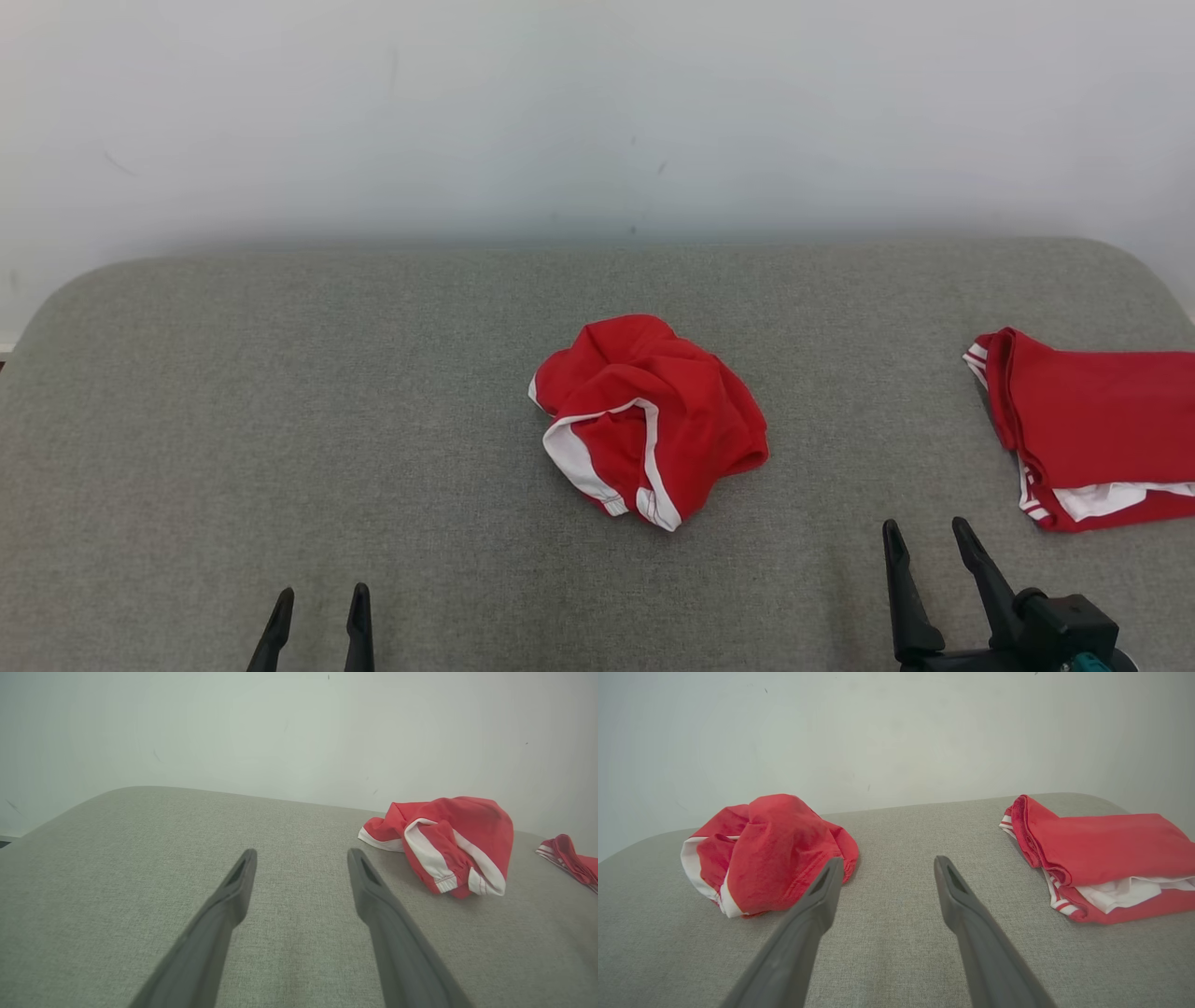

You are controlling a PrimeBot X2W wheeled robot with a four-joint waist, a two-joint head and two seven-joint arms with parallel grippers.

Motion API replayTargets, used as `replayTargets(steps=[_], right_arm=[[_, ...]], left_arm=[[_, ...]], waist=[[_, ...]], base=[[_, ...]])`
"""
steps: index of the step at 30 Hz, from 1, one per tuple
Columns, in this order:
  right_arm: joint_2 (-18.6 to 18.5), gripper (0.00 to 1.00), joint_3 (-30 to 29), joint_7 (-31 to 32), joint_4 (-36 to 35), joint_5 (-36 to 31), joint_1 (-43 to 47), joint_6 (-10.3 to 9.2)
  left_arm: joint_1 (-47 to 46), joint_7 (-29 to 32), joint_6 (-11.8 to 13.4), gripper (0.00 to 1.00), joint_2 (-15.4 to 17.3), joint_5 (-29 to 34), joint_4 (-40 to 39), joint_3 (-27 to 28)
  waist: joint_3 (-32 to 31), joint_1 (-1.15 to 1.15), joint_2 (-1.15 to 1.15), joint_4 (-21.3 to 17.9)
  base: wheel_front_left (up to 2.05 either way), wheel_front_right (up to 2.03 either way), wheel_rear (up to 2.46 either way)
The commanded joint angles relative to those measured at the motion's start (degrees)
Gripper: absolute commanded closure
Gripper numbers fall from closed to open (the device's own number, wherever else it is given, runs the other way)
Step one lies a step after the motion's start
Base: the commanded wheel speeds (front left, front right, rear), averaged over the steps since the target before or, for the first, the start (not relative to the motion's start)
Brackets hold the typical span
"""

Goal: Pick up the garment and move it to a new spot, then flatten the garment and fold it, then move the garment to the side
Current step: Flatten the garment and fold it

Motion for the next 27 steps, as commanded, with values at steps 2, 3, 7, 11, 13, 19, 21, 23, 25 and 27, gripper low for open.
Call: replayTargets(steps=[2,3,7,11,13,19,21,23,25,27], right_arm=[[0.0,0.00,-0.1,-0.2,0.2,-0.1,-0.8,-0.15],[0.0,0.00,-0.2,-0.2,0.2,-0.1,-0.8,-0.15],[0.0,0.00,-0.1,-0.2,0.3,-0.2,-0.9,-0.15],[0.0,0.00,0.5,0.0,0.1,-0.1,-1.0,-0.15],[-0.1,0.00,0.8,0.0,-0.1,0.1,-1.2,-0.15],[0.0,0.00,1.0,-0.2,-0.2,0.5,-2.1,-0.15],[0.0,0.00,0.7,-0.3,-0.1,0.5,-2.3,-0.15],[0.0,0.00,0.8,-0.4,0.0,0.6,-2.5,-0.15],[0.0,0.00,0.9,-0.7,0.0,0.7,-3.1,-0.15],[0.0,0.00,1.0,-0.9,0.1,0.7,-3.6,-0.15]], left_arm=[[-0.3,-0.1,-0.3,0.00,-0.3,0.2,0.1,0.0],[-0.3,-0.1,-0.4,0.00,-0.3,0.2,0.1,0.0],[-0.4,-0.1,-0.4,0.00,-0.4,0.2,0.3,-0.1],[-1.8,-0.1,-0.3,0.00,-0.4,0.4,1.2,-1.4],[-3.0,-0.1,-0.3,0.00,0.2,0.6,2.3,-2.6],[-10.2,1.3,-0.3,0.00,2.9,-1.1,6.8,-8.6],[-13.0,1.9,-0.3,0.00,3.4,-2.1,8.6,-11.6],[-15.7,2.1,-0.3,0.00,3.8,-2.7,10.3,-14.4],[-18.3,2.8,-0.2,0.00,4.3,-2.3,13.1,-15.1],[-20.9,4.1,0.9,0.00,3.7,-2.2,16.4,-14.8]], waist=[[0.1,0.00,0.00,-0.1],[0.1,0.00,0.00,-0.1],[0.1,0.00,0.00,-0.4],[0.4,0.00,0.00,-1.7],[0.8,0.00,0.00,-2.7],[2.7,0.00,0.00,-6.7],[3.4,0.00,0.00,-8.0],[4.1,0.00,0.00,-9.3],[4.6,0.00,0.00,-10.7],[5.2,0.00,0.00,-11.9]], base=[[0.00,0.00,0.00],[0.00,0.00,0.00],[0.00,0.00,0.00],[0.00,0.00,0.00],[0.00,0.00,0.00],[0.00,0.00,0.00],[0.00,0.00,0.00],[0.00,0.00,0.00],[0.00,0.00,0.00],[0.00,0.00,0.00]])
